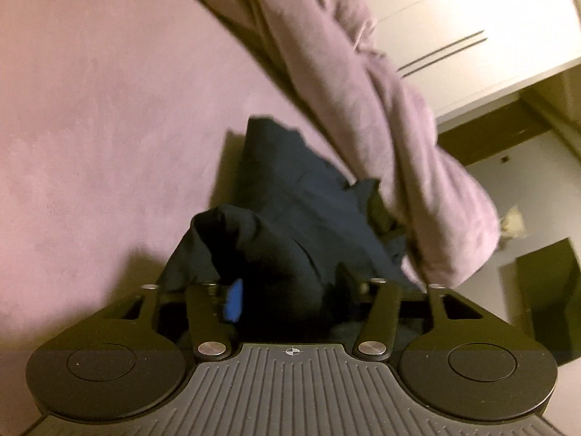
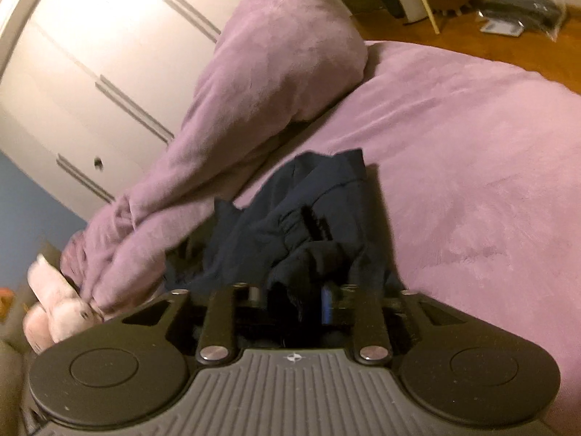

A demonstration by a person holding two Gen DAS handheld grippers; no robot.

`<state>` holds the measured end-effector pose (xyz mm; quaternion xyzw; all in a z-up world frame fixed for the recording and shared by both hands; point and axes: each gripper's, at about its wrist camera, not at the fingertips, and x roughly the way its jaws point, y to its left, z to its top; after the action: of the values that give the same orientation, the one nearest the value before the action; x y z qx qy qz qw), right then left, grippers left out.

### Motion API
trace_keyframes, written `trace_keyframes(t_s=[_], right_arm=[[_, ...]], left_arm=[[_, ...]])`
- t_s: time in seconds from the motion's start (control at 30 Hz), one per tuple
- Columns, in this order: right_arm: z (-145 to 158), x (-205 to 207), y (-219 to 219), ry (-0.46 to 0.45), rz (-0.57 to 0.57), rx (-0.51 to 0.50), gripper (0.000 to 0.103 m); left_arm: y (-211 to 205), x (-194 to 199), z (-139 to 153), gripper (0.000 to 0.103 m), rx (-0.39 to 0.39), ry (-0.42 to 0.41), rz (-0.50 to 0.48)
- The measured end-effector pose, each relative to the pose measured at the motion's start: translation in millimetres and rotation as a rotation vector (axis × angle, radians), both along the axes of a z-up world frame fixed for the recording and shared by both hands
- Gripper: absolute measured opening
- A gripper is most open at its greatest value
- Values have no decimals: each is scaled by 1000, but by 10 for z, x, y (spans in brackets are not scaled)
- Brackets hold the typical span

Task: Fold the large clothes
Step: 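Lower the folded hem onto the jacket and open both tools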

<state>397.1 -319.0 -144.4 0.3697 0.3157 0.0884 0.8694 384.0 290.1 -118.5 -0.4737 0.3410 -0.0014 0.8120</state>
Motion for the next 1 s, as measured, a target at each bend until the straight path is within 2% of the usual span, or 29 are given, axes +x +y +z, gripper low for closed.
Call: trace_keyframes(t_s=[0.07,0.1,0.13,0.17,0.23,0.27,0.4,0.5,0.57,0.6,0.63,0.67,0.73,0.77,0.83,0.9,1.0], right_arm=[[50,-110,-140,-66,-37,33,52],[92,-176,-188,-97,-75,10,74],[148,-270,-237,-139,-122,-44,87],[185,-334,-274,-177,-142,-83,87],[232,-388,-290,-207,-102,-152,87],[235,-371,-249,-197,-57,-190,87],[168,-241,58,-176,52,-376,87],[62,-88,142,-147,105,-344,87],[28,-40,192,-143,122,-324,81],[27,-33,223,-144,130,-328,65],[27,-39,265,-144,140,-339,48],[26,-39,310,-141,148,-360,42],[25,-58,382,-145,168,-416,27],[16,-66,404,-150,175,-442,22],[12,-94,425,-152,163,-476,13],[57,-142,446,-163,148,-497,10],[228,-291,525,-220,134,-545,8]], left_arm=[[119,-103,36,69,1,-31,40],[194,-175,59,76,18,-45,80],[244,-237,97,85,52,-54,118],[291,-303,145,88,117,-64,153],[341,-366,196,92,211,-88,161],[348,-365,193,92,227,-98,130],[210,-210,115,92,207,-99,-31],[55,-37,69,92,247,-72,-120],[12,63,28,90,274,-46,-144],[11,95,20,88,281,-38,-144],[10,108,10,81,286,-31,-144],[17,116,1,76,294,-23,-143],[7,133,-29,57,318,0,-153],[0,134,-45,53,328,7,-163],[-37,118,-31,31,337,-5,-168],[-96,72,59,21,377,-25,-169],[-189,-62,292,17,457,-80,-187]])
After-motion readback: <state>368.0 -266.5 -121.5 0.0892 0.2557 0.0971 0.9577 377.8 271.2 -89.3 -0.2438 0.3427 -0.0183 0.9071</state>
